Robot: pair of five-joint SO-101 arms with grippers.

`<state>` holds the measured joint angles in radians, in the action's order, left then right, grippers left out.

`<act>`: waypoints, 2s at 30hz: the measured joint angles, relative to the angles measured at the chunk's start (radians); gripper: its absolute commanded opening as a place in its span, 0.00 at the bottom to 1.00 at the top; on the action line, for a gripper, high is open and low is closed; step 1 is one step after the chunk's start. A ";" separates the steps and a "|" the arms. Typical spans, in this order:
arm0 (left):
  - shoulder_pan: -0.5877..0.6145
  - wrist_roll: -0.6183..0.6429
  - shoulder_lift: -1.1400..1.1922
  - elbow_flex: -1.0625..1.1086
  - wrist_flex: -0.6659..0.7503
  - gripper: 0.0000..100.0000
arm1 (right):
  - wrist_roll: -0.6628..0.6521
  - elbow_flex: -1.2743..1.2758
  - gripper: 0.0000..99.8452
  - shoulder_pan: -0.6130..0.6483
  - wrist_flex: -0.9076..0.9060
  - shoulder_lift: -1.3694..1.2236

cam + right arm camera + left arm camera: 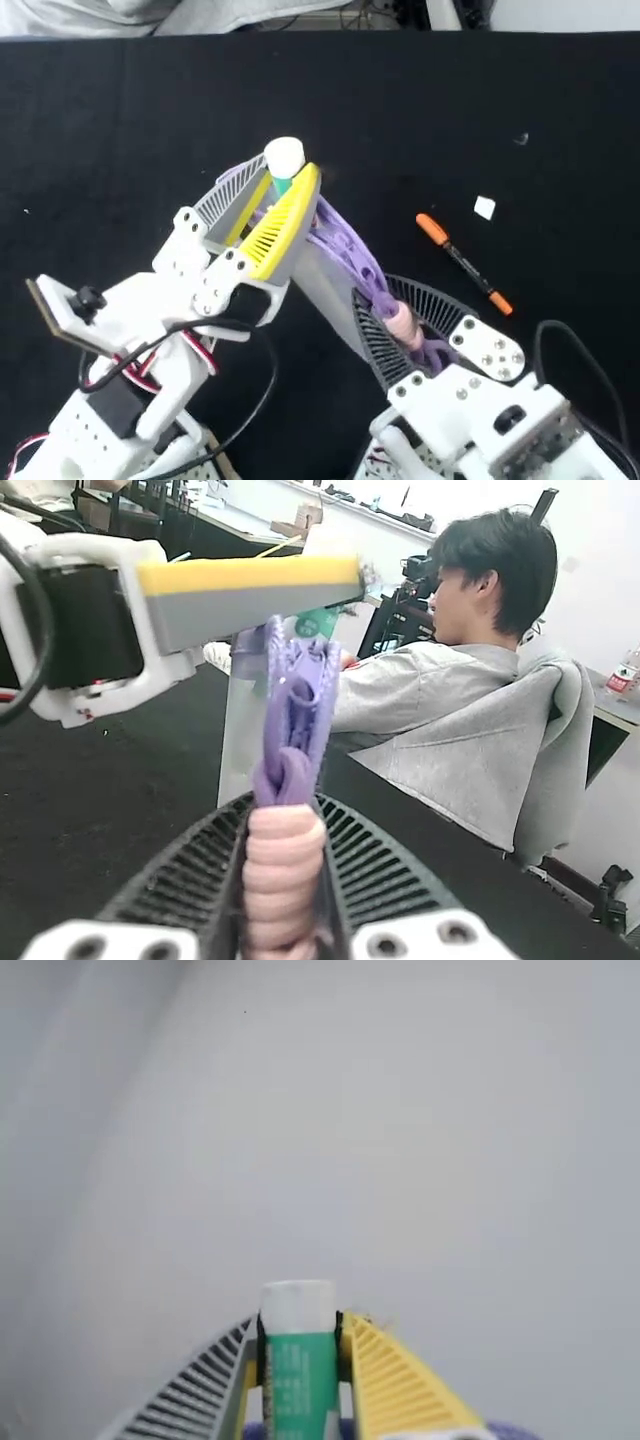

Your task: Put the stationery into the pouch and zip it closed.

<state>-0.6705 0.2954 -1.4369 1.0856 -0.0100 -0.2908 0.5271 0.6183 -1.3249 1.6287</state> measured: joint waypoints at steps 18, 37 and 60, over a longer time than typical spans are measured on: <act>0.180 0.157 0.015 -0.298 -0.445 0.20 | 0.003 -0.002 0.01 0.005 0.018 -0.003; 0.353 0.170 0.126 -0.618 -0.713 0.22 | -0.018 -0.064 0.01 -0.155 0.018 -0.003; 0.430 0.382 0.680 -0.967 -0.876 0.22 | -0.020 -0.321 0.01 -0.764 -0.058 -0.002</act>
<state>-0.2409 0.6774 -0.7572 0.1189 -0.8861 -0.3107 0.2064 -0.1458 -1.3832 1.6272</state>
